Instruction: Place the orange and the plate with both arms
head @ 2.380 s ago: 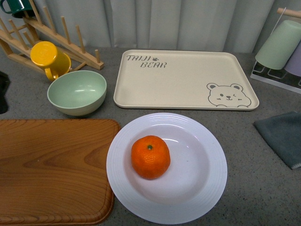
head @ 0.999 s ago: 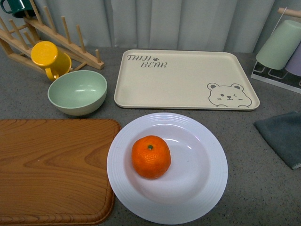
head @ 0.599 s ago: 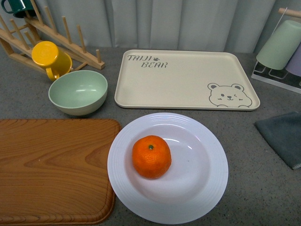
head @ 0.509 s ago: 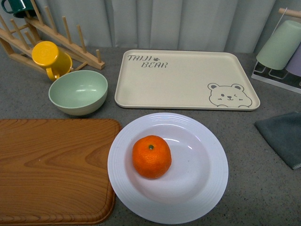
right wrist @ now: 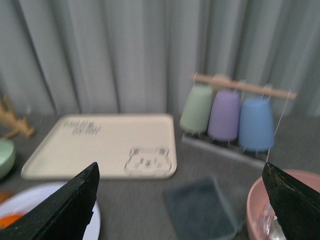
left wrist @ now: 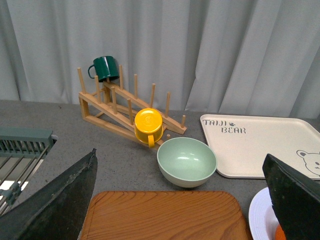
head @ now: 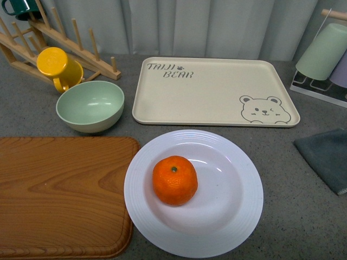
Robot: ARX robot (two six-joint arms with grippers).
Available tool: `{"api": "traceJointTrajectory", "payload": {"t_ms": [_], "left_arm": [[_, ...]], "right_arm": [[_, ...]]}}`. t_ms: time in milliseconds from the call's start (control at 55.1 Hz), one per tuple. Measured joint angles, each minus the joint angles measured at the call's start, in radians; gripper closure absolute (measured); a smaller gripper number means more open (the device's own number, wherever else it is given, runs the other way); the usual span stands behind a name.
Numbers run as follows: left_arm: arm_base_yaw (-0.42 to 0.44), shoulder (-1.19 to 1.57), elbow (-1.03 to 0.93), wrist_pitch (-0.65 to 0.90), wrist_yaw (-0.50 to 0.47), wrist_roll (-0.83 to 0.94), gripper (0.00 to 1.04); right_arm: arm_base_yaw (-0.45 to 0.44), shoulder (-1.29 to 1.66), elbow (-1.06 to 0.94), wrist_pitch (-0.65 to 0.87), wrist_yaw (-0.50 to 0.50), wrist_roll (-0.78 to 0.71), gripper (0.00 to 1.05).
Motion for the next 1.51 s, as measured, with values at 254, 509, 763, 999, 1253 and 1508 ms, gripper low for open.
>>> {"api": "traceJointTrajectory", "payload": {"t_ms": [254, 509, 763, 999, 1253, 1508], "left_arm": [[0.000, 0.000, 0.000, -0.001, 0.000, 0.000, 0.06], [0.000, 0.000, 0.000, -0.001, 0.000, 0.000, 0.06], [0.000, 0.000, 0.000, -0.001, 0.000, 0.000, 0.06], [0.000, 0.000, 0.000, -0.001, 0.000, 0.000, 0.06], [0.000, 0.000, 0.000, -0.001, 0.000, 0.000, 0.06], [0.000, 0.000, 0.000, -0.001, 0.000, 0.000, 0.06]], "right_arm": [[0.079, 0.386, 0.083, 0.137, -0.065, -0.022, 0.09], [0.013, 1.139, 0.344, 0.298, -0.272, 0.024, 0.09], [-0.046, 1.615, 0.586, 0.072, -0.555, 0.096, 0.09], [-0.050, 1.876, 0.718, 0.055, -0.656, 0.168, 0.09], [-0.009, 2.095, 0.830, 0.113, -0.753, 0.287, 0.09], [0.054, 2.193, 0.868, 0.246, -0.821, 0.464, 0.09]]}}
